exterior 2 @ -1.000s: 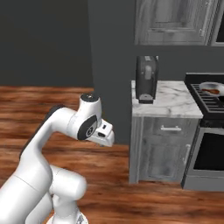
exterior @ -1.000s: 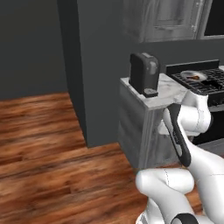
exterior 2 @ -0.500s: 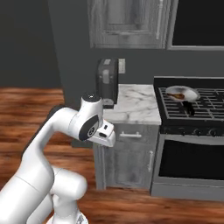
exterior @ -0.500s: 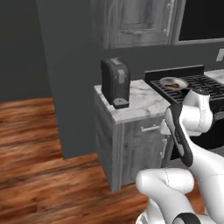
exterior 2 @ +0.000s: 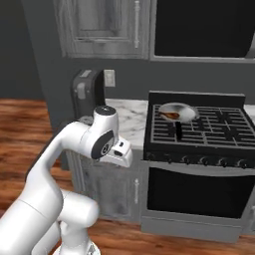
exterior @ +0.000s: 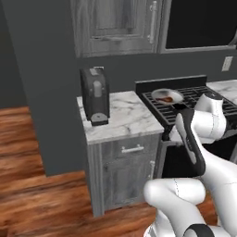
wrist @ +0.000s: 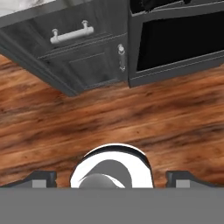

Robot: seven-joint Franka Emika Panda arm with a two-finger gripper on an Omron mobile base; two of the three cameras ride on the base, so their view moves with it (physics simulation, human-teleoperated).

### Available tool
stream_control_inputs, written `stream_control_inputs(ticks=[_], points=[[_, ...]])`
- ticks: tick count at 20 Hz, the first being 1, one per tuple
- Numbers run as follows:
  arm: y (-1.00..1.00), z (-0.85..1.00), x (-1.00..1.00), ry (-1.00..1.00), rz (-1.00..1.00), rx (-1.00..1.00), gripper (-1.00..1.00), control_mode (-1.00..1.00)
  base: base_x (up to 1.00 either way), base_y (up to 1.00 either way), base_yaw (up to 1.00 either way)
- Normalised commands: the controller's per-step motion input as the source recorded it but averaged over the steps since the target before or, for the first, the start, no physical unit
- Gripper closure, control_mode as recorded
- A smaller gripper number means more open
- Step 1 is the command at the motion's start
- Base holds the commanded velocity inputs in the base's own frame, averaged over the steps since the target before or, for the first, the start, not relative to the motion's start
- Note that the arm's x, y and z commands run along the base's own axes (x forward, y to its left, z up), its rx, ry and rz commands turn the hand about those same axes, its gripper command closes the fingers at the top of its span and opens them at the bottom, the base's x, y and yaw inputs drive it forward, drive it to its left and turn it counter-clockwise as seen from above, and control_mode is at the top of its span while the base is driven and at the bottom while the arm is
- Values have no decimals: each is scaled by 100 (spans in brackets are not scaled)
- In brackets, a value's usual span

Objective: Take the chicken drumsticks from the pan and place one on each plate on the dining counter.

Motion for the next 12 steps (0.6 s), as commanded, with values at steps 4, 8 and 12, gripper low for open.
stream_control_inputs(ticks=[4,8,12], points=[[0,0,0,0,0,0,-100,100,45,-68,28],[0,0,0,0,0,0,-100,100,52,-58,36],[0,0,0,0,0,0,-100,100,53,-56,38]])
